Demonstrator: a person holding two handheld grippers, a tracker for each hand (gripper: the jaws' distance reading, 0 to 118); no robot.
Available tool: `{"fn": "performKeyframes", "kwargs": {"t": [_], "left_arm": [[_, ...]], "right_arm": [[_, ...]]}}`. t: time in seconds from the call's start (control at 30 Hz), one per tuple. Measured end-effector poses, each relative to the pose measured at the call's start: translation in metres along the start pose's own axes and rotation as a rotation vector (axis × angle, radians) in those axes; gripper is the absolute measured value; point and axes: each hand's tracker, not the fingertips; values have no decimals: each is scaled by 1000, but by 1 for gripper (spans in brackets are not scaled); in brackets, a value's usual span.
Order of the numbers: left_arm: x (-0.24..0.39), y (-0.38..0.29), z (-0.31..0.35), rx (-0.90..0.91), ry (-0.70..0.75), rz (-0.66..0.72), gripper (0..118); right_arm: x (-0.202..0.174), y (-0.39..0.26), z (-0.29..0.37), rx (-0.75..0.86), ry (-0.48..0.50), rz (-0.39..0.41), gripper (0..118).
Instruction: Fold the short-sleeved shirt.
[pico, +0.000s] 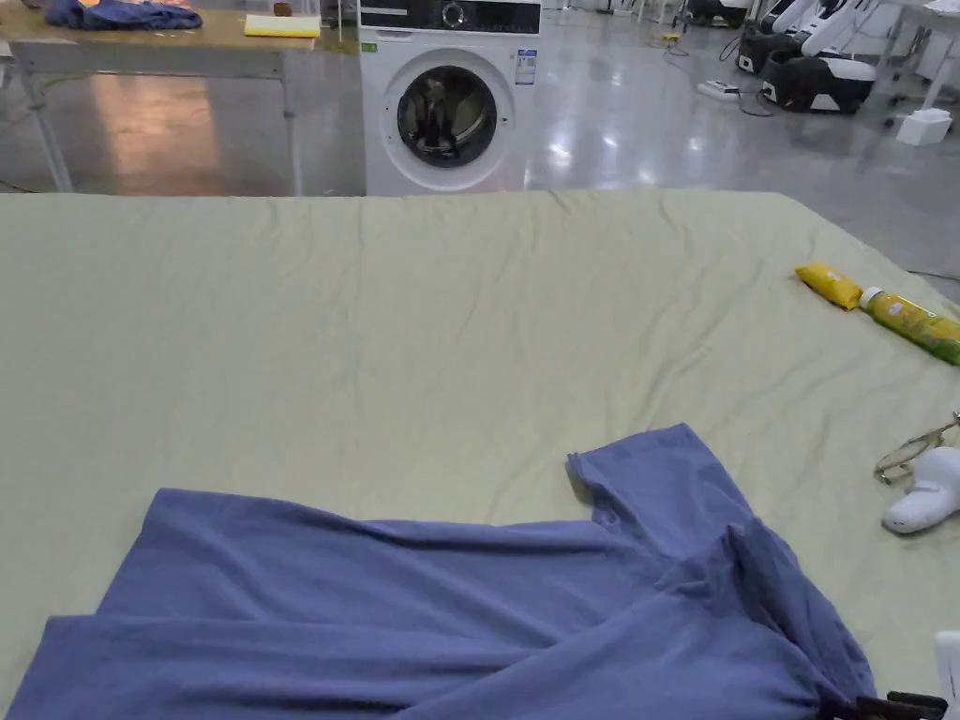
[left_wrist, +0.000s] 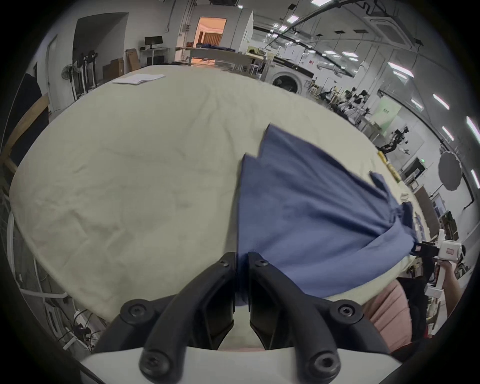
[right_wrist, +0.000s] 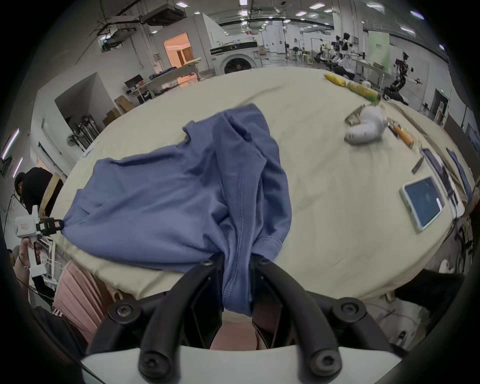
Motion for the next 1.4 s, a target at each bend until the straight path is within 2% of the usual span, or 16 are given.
{"fn": "performKeyframes", "kwargs": {"t": [0.1, 0.17, 0.23, 0.4, 0.5, 0.53, 0.57, 0.6, 0.67, 0.8, 1.0, 1.03, 1.13, 1.17, 1.33, 1.4], "left_arm": [[0, 3, 4, 31, 37, -23, 23], [1, 11, 16, 105, 45, -37, 63], [6, 20, 35, 212, -16, -30, 73], [37, 37, 74, 430, -107, -88, 73], [60, 33, 89, 617, -123, -153, 64], [68, 30, 91, 682, -119, -179, 43], [76, 28, 93, 729, -109, -211, 8], [85, 29, 94, 759, -72, -236, 0], [99, 31, 92, 796, -37, -273, 0], [100, 79, 76, 690, -110, -275, 0], [70, 198, -45, -24, -295, -285, 1], [70, 211, -73, -50, -265, -285, 6], [65, 220, -135, -82, -113, -377, 87], [64, 224, -157, -77, -96, -407, 96], [59, 204, -225, -166, -71, -430, 96], [59, 191, -222, -36, -43, -570, 98]], "right_arm": [[-5, 4, 2, 39, -54, -2, 36], [1, 8, 8, 90, -115, 24, 83], [0, 13, 29, 215, -109, 3, 113], [-24, 26, 82, 549, -45, -105, 116], [-66, 23, 106, 807, -9, -39, 97], [-78, 21, 110, 892, 8, -15, 74], [-92, 21, 113, 956, 5, 8, 18], [-103, 22, 113, 994, -10, 15, 0], [-121, 28, 111, 1031, -51, 0, 0], [-139, 51, 98, 945, 71, 48, 0], [-139, 59, 77, 837, 40, 165, 0], [-138, 60, 72, 811, 43, 171, 0], [-138, 60, 61, 750, 42, 164, 0], [-137, 60, 58, 737, 41, 159, 0], [-129, 63, 44, 668, 23, 122, 0], [-125, 67, 40, 640, 12, 109, 0]]}}
